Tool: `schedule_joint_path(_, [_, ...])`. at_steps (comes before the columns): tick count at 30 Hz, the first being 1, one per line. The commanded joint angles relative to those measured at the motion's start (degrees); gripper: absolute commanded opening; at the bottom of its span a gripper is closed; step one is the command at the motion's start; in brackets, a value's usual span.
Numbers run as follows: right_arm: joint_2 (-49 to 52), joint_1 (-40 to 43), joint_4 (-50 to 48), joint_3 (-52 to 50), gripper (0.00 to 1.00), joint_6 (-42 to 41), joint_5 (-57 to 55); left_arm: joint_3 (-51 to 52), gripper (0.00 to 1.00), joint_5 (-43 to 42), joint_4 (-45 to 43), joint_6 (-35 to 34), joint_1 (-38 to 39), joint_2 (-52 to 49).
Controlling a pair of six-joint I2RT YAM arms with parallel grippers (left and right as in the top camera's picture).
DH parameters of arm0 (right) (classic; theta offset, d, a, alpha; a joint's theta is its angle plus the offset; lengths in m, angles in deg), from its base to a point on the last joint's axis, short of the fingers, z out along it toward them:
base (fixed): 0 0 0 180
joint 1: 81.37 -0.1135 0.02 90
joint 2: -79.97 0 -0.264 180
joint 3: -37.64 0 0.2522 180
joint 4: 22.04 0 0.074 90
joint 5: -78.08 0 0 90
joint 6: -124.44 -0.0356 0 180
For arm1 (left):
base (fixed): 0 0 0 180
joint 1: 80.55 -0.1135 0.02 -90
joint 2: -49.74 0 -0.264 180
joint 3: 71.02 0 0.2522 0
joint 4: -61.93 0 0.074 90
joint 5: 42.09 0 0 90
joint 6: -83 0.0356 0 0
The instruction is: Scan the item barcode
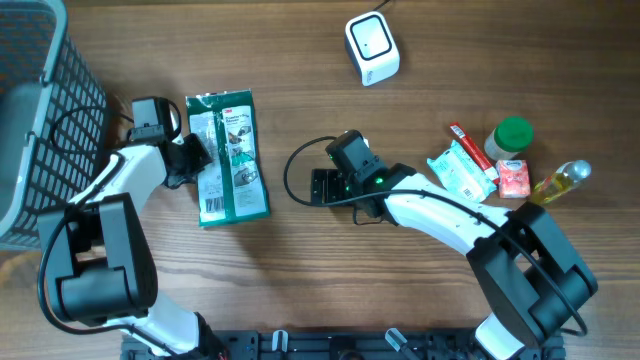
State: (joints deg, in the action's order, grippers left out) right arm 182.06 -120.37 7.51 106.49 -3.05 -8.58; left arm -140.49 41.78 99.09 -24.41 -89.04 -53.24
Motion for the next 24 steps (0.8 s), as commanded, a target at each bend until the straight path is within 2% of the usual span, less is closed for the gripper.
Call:
schedule_joint_path(1, [-0.3,0.0,0.0,-0.4,1.00,-0.1,-1.0,0.3,0.04,-3.0,2.1,0.7,0.2,-2.8])
schedule_joint_path(5, [-0.3,0.0,0.0,-0.4,1.00,-0.2,-1.0,0.4,0.04,-3.0,4.2,0.7,4.0,-2.8])
schedule_joint_path(12, [-0.3,0.1,0.5,-0.4,1.00,-0.7,-0.5,0.5,0.04,-3.0,8.3,-0.2,15.7,-2.8])
schedule_joint_path(14, [-0.3,0.1,0.7,-0.4,1.00,-2.5,3.0,0.6,0.04,-1.5,8.4,-4.3,18.4,-2.8])
schedule_joint_path(16, [-0.3,0.1,0.8,-0.4,0.99,-5.1,7.2,0.6,0.04,-1.5,7.6,-4.5,20.2,-2.8])
schedule_joint_path(19, [-0.2,0.0,1.2,-0.4,0.90,-9.3,8.4,0.6,0.04,-1.5,7.0,-4.5,21.6,-2.8])
schedule_joint_path(24, [0.4,-1.1,1.1,-1.2,0.78,-11.4,10.9,0.6,0.04,-1.5,7.1,-4.5,21.9,-2.8])
